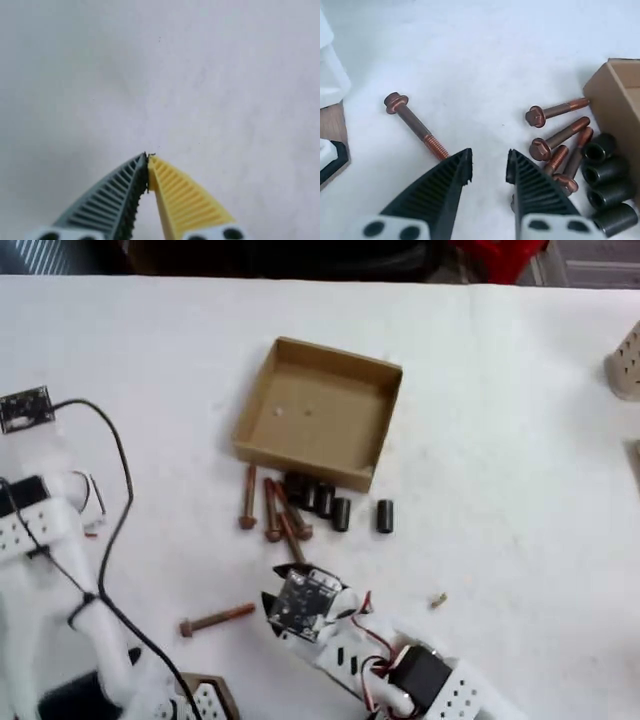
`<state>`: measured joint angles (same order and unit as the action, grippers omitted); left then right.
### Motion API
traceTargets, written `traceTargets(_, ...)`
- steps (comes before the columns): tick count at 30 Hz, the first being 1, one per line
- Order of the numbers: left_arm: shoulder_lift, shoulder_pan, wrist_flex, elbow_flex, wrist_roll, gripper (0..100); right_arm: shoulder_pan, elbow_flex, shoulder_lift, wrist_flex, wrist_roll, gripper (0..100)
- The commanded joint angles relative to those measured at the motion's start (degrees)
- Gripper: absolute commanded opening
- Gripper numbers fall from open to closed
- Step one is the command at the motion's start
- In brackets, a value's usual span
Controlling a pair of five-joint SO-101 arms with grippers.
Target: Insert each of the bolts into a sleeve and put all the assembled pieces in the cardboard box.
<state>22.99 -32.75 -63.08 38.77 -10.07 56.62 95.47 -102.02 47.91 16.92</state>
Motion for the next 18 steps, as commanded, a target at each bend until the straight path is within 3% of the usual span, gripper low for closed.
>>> traceTargets(1, -6.5, -0.3, 2.5, -6.2, -1.9, 2, 0.6, -0.2, 1.6, -1.4, 1.0, 11.1)
traceTargets(10, -11.6, -0.3, 10.4, -5.7, -2.0, 2, 1.4, -14.2, 28.7, -8.7, 1.1, 11.5)
traceTargets(18, -11.6, -2.2, 20.6, 1.0, -2.0, 2, 13.1, -23.6, 64.3, -29.2, 0.8, 11.6)
